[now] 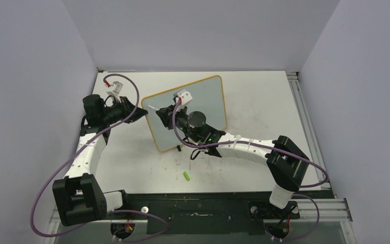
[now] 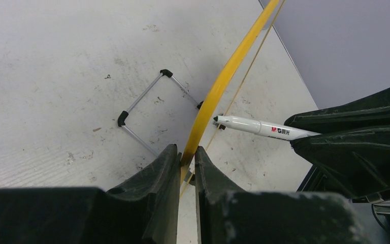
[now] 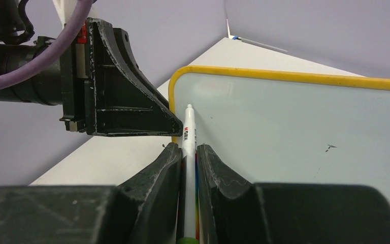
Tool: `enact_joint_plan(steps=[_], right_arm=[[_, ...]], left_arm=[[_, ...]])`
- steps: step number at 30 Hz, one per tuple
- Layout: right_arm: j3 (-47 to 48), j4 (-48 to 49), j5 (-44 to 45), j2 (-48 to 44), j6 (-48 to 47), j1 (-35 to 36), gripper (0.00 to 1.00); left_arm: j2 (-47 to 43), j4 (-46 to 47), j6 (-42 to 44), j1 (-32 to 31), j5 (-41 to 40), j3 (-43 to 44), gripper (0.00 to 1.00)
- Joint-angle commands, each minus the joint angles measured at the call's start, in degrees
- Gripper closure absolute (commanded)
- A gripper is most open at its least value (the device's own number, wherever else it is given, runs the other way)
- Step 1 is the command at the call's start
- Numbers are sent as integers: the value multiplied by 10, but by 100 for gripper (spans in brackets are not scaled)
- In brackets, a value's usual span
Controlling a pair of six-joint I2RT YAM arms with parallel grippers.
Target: Write a sentence on the whiteboard
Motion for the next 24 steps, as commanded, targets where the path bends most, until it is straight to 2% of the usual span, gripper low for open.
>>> enact_joint_plan(steps=[1, 24], right_arm=[[35, 21, 25, 6, -17, 9, 95], [34, -25, 132, 8, -22, 13, 95]], left_arm=[[-2, -10, 17, -4, -8, 20, 100], [-11, -27, 36, -8, -23, 21, 100]])
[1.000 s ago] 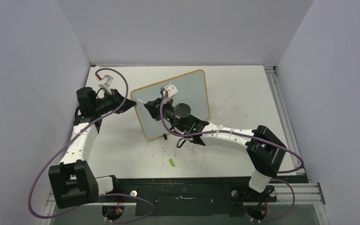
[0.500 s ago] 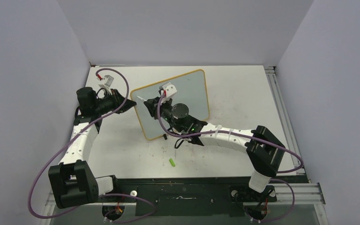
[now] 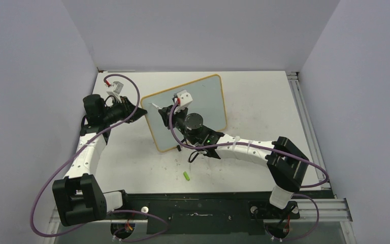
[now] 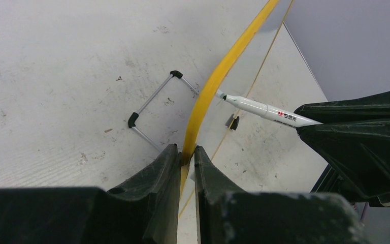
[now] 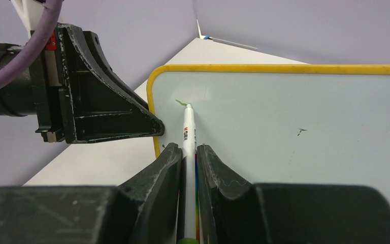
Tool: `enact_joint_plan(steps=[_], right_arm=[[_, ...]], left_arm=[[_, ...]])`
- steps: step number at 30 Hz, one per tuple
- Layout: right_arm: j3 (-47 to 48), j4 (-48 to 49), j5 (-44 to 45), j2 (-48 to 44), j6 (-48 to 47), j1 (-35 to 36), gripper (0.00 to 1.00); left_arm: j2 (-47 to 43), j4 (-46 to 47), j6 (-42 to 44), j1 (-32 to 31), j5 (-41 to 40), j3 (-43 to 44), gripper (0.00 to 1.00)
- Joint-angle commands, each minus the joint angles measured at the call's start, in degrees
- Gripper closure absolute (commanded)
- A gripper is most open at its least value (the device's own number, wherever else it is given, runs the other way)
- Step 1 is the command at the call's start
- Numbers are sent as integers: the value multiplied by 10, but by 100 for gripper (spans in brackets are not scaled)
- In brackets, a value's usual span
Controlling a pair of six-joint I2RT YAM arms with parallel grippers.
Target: Write a sentence on the whiteboard
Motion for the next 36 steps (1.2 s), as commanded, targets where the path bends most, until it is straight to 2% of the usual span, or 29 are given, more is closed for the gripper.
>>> enact_joint_plan(steps=[1, 11, 17, 29, 36], right_arm=[[21, 0, 49, 5, -9, 0, 95], [10, -2, 56, -5, -13, 1, 95], [-5, 27, 36, -24, -71, 36, 95], [6, 29, 107, -13, -85, 55, 95], [16, 32, 111, -9, -90, 54, 95]], left_arm=[[-10, -19, 8, -4, -6, 19, 100], [-11, -19, 9, -4, -7, 19, 100], [-12, -20, 9, -5, -9, 19, 100], [-16, -20, 9, -4, -10, 17, 100], [-17, -20, 10, -4, -10, 17, 100]])
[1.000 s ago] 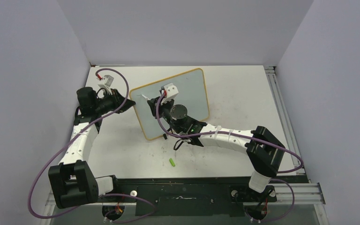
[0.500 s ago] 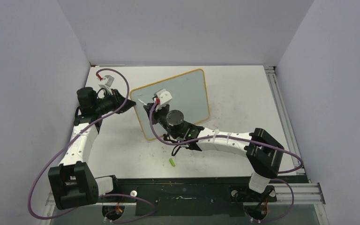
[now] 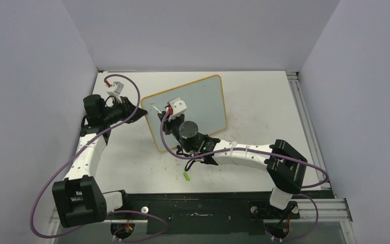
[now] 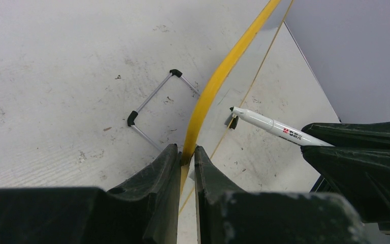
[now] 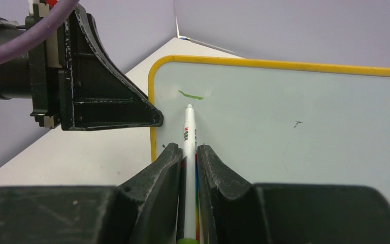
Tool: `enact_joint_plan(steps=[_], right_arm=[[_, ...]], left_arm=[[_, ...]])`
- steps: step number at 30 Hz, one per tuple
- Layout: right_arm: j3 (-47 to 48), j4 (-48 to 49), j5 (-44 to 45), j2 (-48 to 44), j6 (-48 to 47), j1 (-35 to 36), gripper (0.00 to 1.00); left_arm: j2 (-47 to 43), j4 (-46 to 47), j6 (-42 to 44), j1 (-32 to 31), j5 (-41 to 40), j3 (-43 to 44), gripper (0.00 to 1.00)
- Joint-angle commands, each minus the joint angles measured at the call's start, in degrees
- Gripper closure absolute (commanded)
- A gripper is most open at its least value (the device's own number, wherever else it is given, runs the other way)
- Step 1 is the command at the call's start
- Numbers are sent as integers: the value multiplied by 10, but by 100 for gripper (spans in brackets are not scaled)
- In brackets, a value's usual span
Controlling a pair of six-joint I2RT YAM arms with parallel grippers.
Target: Write a sentence on the whiteboard
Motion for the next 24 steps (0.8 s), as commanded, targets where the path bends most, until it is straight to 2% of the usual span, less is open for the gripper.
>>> enact_joint_plan(steps=[1, 24], right_arm=[[19, 31, 12, -7, -10, -2, 95], [49, 26, 3, 26, -12, -7, 95]], left_arm=[[-10, -10, 7, -3, -2, 17, 100], [-12, -11, 10, -6, -3, 16, 100]])
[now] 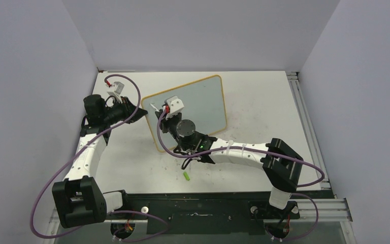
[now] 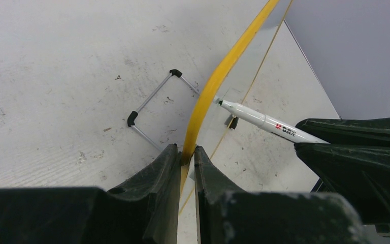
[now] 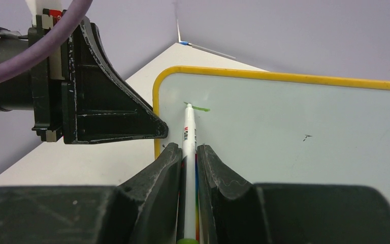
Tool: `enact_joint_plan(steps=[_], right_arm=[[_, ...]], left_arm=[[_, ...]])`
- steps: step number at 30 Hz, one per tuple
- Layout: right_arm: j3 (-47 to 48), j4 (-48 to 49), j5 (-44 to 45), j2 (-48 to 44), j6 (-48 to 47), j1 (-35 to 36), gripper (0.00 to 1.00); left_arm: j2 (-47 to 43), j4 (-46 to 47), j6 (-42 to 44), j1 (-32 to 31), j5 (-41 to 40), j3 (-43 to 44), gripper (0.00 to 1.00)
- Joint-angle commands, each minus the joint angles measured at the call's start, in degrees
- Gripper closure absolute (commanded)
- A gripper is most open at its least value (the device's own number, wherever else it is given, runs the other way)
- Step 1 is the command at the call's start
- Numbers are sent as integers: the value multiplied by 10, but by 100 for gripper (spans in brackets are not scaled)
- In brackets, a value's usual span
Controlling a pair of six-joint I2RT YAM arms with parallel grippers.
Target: Write a sentence on the whiteboard
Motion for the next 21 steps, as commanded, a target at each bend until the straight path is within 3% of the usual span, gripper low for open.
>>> enact_joint_plan(steps=[1, 21], right_arm=[[23, 20, 1, 8, -3, -4, 95], [-59, 19, 39, -11, 31, 10, 95]], left_arm=[[-9, -9, 9, -3, -3, 16, 100], [-12, -13, 13, -2, -11, 17, 100]])
